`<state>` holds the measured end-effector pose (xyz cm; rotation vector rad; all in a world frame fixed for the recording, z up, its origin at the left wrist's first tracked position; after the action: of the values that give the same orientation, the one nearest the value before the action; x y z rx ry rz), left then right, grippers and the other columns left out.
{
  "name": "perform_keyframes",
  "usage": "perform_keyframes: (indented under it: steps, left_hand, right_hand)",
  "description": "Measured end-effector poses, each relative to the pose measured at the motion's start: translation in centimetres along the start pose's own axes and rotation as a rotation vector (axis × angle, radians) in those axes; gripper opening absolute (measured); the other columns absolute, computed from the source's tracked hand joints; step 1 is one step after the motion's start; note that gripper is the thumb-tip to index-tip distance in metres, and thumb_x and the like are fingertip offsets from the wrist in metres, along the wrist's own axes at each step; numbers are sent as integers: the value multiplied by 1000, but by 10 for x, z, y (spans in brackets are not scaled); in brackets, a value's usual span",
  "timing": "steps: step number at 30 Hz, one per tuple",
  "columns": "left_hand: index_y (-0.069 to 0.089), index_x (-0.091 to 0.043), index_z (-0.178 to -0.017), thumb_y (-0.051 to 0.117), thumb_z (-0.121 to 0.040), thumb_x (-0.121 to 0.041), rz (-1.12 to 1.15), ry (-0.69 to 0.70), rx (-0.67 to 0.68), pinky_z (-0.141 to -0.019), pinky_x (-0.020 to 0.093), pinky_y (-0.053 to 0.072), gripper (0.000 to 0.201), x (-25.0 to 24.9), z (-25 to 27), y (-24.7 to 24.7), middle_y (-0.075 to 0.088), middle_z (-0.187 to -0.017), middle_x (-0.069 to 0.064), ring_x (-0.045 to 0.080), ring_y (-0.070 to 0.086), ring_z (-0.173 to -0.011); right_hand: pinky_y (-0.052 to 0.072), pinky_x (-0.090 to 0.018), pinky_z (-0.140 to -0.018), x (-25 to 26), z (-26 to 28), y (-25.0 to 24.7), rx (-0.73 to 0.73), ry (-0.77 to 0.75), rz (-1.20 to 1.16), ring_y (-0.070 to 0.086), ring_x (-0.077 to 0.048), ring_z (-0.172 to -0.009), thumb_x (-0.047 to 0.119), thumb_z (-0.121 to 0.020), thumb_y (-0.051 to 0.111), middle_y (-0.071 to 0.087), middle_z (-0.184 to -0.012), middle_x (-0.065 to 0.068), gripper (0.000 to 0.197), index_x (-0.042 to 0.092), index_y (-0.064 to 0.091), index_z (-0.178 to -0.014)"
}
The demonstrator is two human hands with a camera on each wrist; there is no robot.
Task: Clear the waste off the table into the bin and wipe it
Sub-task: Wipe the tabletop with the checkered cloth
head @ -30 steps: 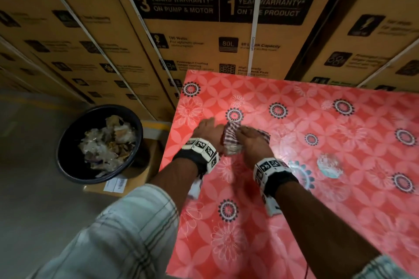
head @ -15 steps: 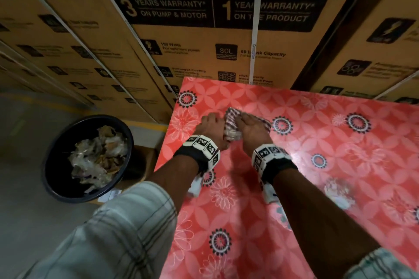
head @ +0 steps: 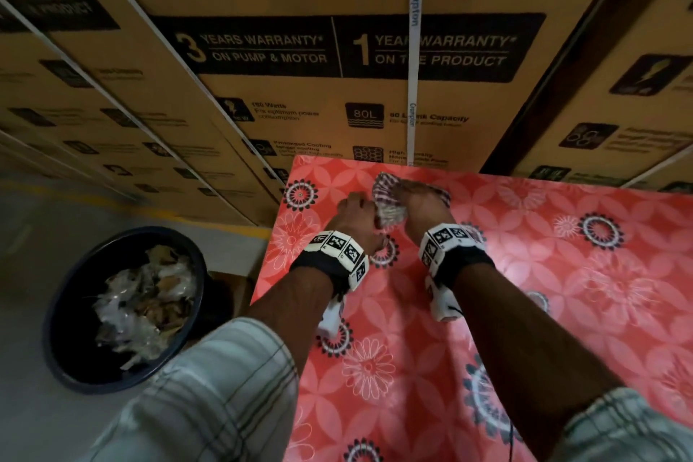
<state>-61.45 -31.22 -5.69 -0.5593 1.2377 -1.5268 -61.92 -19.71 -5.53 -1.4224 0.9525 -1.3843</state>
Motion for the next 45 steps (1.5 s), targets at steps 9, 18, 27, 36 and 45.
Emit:
perform_keyframes:
  steps: [9,18,27,36,45]
  left_hand:
    - [33,-12,-143,70,-82,-43,-120,22,-89,-100,45,41,78,-2,-12,13,36,-141,15,38,35,-124]
    - [23,-27,-146,73,-72,-54,-75,-51,18,-101,50,41,93,-16,-12,25,28,-144,16,44,27,-128]
    - [21,-25,-148,72,-76,-52,-138,-51,23,-104,53,38,93,-19,-13,23,24,-149,16,46,24,-132]
    - [22,-20,-150,63,-82,-57,-198,-50,3,-102,49,41,88,-28,19,19,25,-150,18,40,31,-131]
    - [8,-16,-154,76,-67,-63,-257,5,62,-110,53,30,120,-32,50,50,8,-159,16,41,18,-141]
  right_hand:
    - [34,-36,-109,-13,-30,-8,55,82,16,40,-27,-132,-11,-81,46,40,-147,-7,69,18,36,-143]
    - [28,-28,-108,-69,-10,-17,15,236,-119,48,-27,-127,42,-98,39,51,-140,-8,40,26,53,-131]
    - [26,-26,-108,-65,-15,-17,104,192,-76,41,-25,-132,37,-102,31,45,-145,-7,42,21,50,-136]
    - [34,-33,-110,-24,74,-15,108,67,-41,47,-23,-127,9,-87,56,46,-144,-5,50,22,50,-135]
    - [28,-39,-115,-28,65,-16,82,92,20,35,-27,-136,-5,-88,47,34,-151,-7,60,19,39,-143]
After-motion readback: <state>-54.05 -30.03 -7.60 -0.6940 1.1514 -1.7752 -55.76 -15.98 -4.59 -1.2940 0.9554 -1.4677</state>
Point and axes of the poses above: each hand's wrist, its own z-axis away from the middle knuckle, its own y-axis out of the palm, x = y × z, the point moved 7 cm from there along -z, towards the middle knuckle
